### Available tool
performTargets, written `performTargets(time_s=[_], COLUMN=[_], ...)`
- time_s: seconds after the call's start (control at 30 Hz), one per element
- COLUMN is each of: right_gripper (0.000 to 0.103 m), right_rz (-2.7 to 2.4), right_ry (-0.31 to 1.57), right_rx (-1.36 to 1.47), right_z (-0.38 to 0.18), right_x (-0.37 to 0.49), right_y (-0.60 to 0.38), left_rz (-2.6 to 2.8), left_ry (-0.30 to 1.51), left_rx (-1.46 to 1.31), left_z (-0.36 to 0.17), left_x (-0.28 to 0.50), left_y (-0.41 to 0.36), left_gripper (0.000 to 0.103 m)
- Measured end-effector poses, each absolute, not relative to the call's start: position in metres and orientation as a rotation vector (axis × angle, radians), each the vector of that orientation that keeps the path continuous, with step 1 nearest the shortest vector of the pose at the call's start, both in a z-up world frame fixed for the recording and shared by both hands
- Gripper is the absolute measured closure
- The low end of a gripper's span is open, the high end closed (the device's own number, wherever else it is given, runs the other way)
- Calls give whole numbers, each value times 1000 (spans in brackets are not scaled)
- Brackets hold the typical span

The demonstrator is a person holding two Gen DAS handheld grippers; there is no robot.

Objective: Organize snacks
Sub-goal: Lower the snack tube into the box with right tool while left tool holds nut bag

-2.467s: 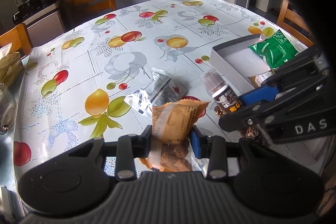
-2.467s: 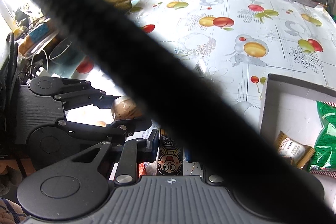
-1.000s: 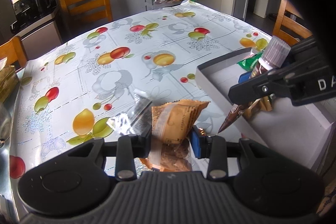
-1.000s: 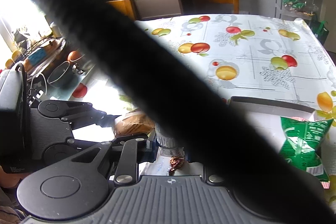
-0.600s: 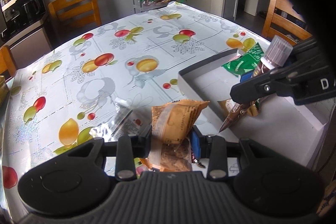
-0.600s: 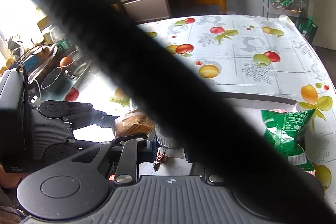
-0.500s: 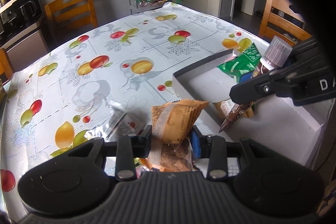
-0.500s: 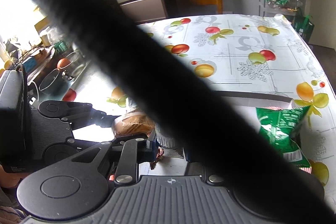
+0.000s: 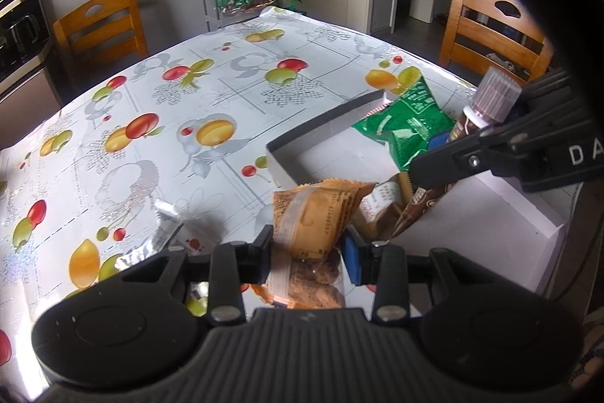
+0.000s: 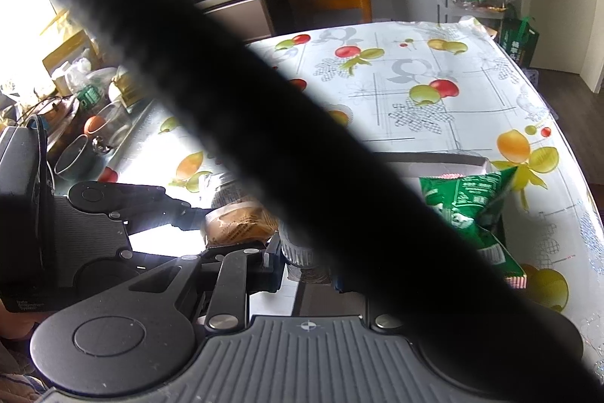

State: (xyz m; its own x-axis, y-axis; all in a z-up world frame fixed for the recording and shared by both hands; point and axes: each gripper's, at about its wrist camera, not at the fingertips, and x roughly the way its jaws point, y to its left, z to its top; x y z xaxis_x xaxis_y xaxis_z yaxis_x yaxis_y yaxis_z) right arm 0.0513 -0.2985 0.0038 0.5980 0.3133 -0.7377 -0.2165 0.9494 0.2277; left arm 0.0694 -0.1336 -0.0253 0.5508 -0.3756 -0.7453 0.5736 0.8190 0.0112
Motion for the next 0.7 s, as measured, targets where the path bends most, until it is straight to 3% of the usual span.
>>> performTargets(time_s=[0.7], right_gripper=[77], right_rz=[180], right_ry=[922], right_rx=[188], right_z=[-19], right_x=[30], right_y=[-348], left_rz=[-738], left_ry=[846], left_rx=[333], left_z=[-42], left_x=[55], left_y=[-193], left_gripper=[68])
